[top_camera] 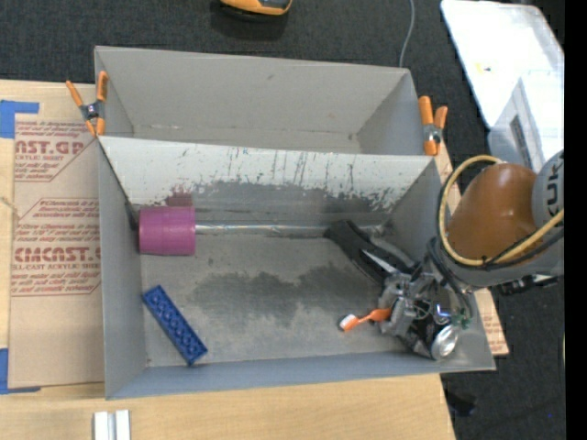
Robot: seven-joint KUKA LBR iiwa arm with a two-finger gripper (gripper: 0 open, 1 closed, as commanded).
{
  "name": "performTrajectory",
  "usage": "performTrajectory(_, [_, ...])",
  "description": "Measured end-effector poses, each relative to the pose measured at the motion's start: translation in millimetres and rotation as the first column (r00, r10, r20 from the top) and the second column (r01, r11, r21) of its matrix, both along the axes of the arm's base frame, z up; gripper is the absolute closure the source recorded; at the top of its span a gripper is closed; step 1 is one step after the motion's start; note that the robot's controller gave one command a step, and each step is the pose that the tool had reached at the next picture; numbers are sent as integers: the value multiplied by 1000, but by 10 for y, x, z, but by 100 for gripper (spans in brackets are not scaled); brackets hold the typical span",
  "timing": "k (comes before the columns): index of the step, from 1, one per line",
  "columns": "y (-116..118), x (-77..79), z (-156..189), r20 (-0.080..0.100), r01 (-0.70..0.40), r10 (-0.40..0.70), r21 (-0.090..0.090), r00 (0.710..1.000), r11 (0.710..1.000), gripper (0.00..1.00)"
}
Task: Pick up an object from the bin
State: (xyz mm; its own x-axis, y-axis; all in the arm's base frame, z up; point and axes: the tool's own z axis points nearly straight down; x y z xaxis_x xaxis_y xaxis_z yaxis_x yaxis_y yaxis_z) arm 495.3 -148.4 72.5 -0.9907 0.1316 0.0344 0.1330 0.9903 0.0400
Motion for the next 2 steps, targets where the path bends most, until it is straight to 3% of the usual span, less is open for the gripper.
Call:
performTrajectory(1, [-41, 54, 332, 16, -294, 293, 6, 956, 956, 100])
performTrajectory(2, [-40, 15, 263, 4, -125, 125, 6, 992, 992, 100])
